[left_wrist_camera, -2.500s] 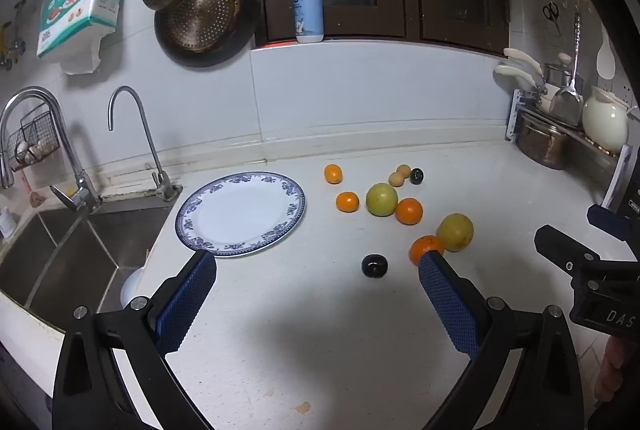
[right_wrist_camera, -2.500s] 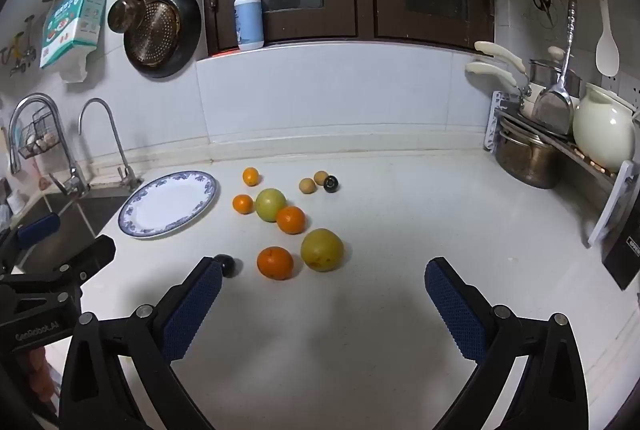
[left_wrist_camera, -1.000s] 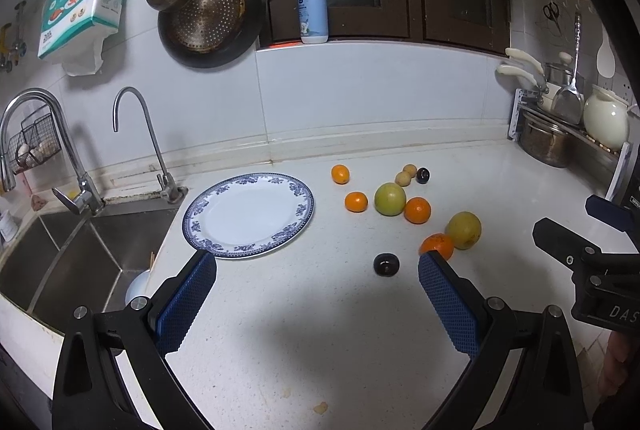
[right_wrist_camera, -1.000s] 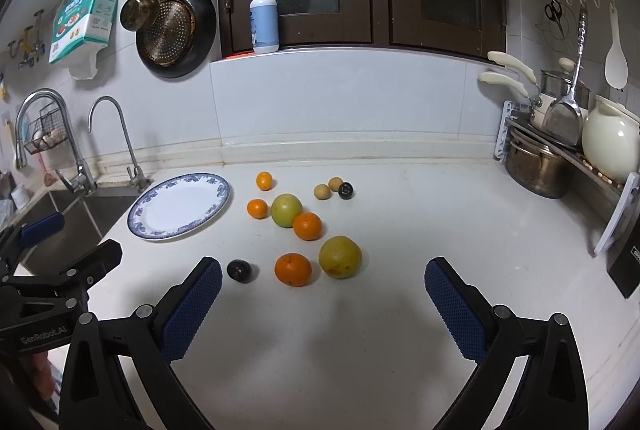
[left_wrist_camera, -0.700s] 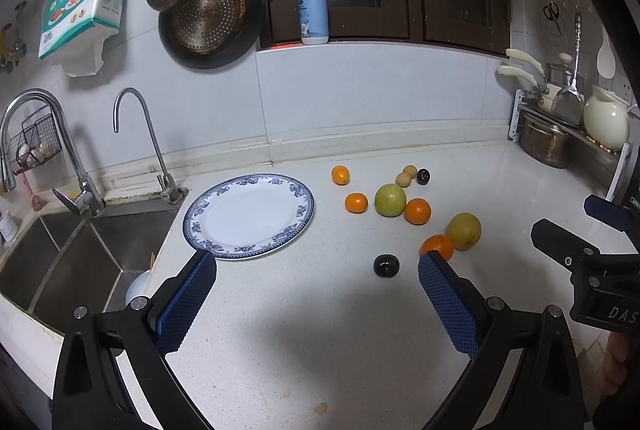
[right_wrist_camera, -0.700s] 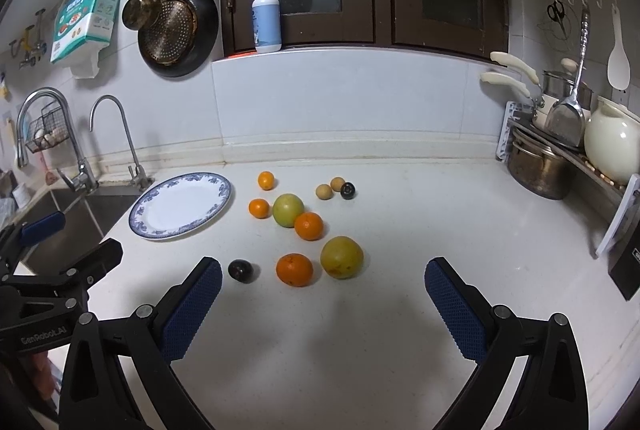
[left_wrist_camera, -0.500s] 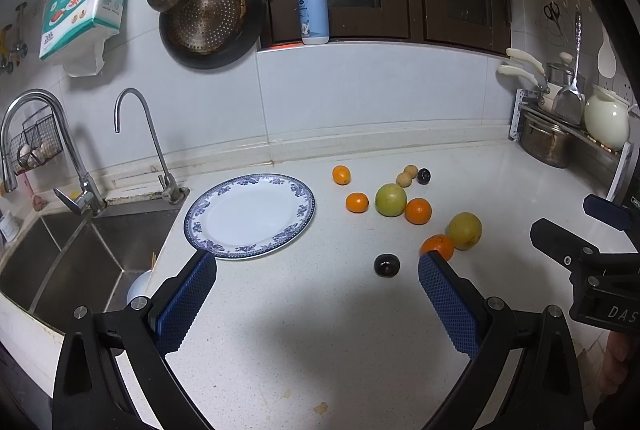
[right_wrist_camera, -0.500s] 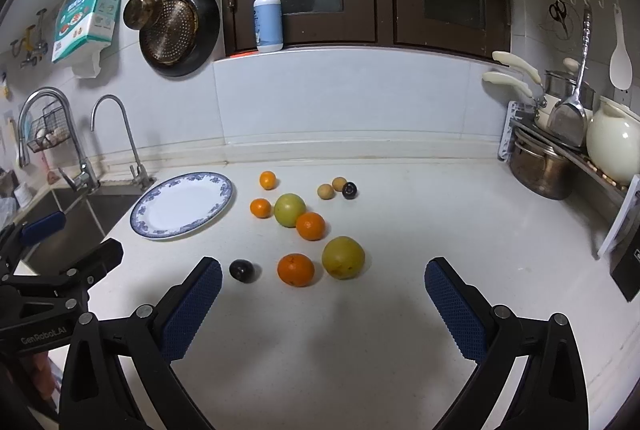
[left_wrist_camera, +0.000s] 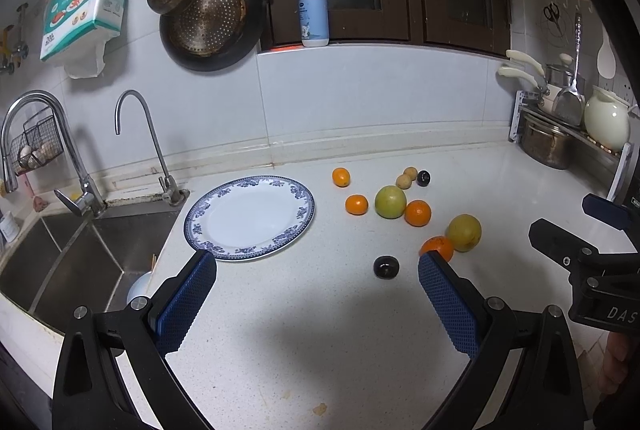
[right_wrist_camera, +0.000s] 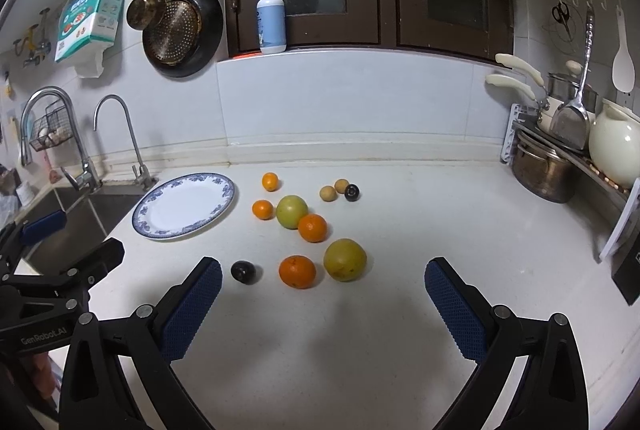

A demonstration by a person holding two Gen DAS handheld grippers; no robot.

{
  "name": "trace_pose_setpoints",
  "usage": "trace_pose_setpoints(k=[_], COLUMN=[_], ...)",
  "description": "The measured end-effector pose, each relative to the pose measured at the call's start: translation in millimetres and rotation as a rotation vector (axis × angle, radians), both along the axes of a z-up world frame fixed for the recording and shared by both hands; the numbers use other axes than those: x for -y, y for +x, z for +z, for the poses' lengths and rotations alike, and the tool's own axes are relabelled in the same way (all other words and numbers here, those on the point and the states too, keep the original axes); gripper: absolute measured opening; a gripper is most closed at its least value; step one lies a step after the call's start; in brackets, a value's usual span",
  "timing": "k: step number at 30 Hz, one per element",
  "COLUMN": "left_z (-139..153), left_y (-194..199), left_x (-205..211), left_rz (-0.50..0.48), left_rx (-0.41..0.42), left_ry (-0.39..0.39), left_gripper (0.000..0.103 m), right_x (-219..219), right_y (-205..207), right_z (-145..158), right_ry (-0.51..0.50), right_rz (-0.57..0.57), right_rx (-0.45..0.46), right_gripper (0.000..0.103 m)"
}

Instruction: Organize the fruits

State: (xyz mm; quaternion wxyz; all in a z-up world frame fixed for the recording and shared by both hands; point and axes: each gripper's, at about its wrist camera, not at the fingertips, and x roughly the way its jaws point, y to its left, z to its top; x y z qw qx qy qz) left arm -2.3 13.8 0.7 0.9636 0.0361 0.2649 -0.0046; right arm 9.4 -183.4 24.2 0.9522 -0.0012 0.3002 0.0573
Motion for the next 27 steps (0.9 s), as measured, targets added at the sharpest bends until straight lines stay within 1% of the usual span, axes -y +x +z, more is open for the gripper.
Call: trace_pose_setpoints(k=[13,17,21,23,24,25,27], left_z=[-3.3,-6.6,-10.4,-12.6,-13.4,-14.7,-17.2], left_y=[3.3,5.1,8.9,11.2,12.5,14.6,18.8], left_x=[2.9,3.9,4.5,5.3,5.5,6.3,7.2], left_rz=[-0.016,-0.039,-0.072,-0.095,-0.106,-0.125,-0.153], left_rx=[-0.007,-0.010,-0.013,-0.013,-0.016,-0.020,-0.030], left_ry=[0.000,0.000,0.008,0.016,0.018,0.020,0.027], left_gripper=[0.103,0.102,0.096,0.095,0.092,0.089,0.088], right_x=[-0.5,-2.3,-5.2,-8.1,-9.1,-10.9,-13.8], right_y=[1.2,3.6,6.2,7.8,8.5,10.0,13.6], right_z=[-2.2,-5.1,-7.8,-9.4,-10.2,-11.8,-15.3], right_ry=[-0.002,-0.001,-0.001,-0.007,-0.007,-0.008,-0.009], right_rz=[0.002,0.009,0.023,0.034,0.039,0.046,0.061], right_rx=[-0.006,-0.016,-0.022,-0.022,-0.024,-0.030,-0.048], right_gripper=[0.102,0.102,0.102,0.102,0.102,0.100,0.096])
